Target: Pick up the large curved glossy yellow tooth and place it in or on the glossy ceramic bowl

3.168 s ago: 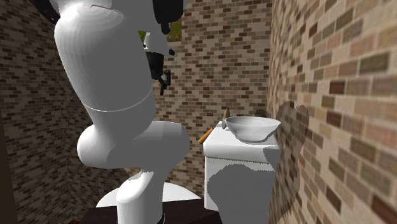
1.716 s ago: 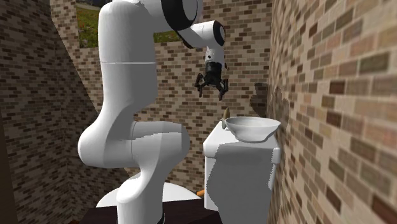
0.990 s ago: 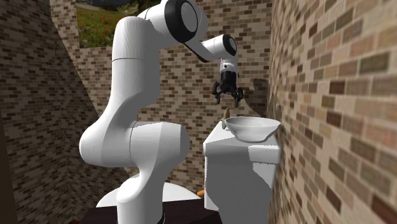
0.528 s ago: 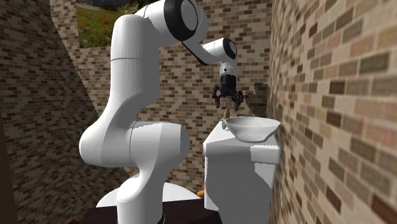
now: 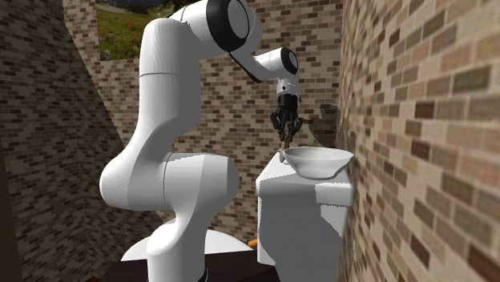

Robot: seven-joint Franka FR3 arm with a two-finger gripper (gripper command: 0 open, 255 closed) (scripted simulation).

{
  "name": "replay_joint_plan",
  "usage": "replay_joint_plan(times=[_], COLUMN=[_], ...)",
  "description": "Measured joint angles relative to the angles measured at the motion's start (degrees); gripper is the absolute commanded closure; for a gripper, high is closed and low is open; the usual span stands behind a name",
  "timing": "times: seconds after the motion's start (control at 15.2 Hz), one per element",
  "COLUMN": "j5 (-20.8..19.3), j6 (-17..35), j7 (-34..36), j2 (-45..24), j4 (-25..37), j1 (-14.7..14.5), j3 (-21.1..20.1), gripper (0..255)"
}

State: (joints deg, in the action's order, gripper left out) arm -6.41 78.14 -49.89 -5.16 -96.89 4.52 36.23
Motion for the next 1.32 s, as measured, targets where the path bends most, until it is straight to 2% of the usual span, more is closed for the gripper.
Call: replay_joint_plan(times=[0.46, 1.32], j5=[-0.06, 0.5], j6=[-0.91, -10.93], j7=[-0.12, -2.37], j2=[0.04, -2.15], j4=[0.87, 12.87], j1=[0.01, 0.69], j3=[0.02, 0.39], gripper=[255, 255])
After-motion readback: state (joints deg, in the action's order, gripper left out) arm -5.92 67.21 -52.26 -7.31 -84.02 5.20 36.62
